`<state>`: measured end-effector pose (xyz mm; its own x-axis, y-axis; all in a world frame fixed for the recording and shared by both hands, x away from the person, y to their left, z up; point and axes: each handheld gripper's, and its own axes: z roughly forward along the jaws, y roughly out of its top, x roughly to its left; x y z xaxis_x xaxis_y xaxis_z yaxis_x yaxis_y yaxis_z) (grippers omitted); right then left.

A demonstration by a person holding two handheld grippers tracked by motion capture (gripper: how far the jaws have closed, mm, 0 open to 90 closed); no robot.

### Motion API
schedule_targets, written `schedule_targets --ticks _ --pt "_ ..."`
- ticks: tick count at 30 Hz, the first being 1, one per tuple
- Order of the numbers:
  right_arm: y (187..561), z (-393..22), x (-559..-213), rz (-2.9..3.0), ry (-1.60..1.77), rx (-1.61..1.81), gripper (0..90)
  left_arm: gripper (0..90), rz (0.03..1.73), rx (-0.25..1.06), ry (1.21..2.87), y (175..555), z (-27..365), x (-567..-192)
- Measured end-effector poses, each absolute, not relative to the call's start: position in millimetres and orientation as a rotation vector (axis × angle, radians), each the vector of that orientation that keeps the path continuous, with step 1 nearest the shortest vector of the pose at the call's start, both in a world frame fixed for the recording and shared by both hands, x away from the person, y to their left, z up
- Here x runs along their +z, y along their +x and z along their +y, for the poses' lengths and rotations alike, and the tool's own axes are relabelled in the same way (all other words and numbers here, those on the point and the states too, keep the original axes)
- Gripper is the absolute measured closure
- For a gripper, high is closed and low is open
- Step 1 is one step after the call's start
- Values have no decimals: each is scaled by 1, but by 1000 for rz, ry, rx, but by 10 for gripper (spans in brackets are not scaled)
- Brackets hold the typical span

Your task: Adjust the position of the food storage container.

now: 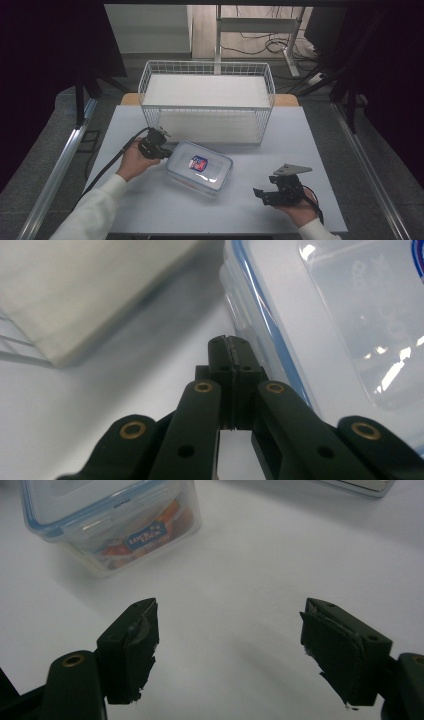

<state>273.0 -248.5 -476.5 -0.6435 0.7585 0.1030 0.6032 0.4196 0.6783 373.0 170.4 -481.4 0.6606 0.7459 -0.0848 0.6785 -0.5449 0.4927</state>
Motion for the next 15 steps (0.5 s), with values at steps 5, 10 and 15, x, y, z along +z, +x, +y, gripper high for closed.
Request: schedule_targets --ticks 5,10,15 --pt "274 -250 -476 2451 1203 1031 235 900 1046 116 2412 355 156 -483" --pt "273 -249 -475 2447 1206 1034 235 900 1004 64 2406 342 144 -485" --pt "274 -250 -475 2442 1211 1032 235 900 979 28 2395 333 136 -489"
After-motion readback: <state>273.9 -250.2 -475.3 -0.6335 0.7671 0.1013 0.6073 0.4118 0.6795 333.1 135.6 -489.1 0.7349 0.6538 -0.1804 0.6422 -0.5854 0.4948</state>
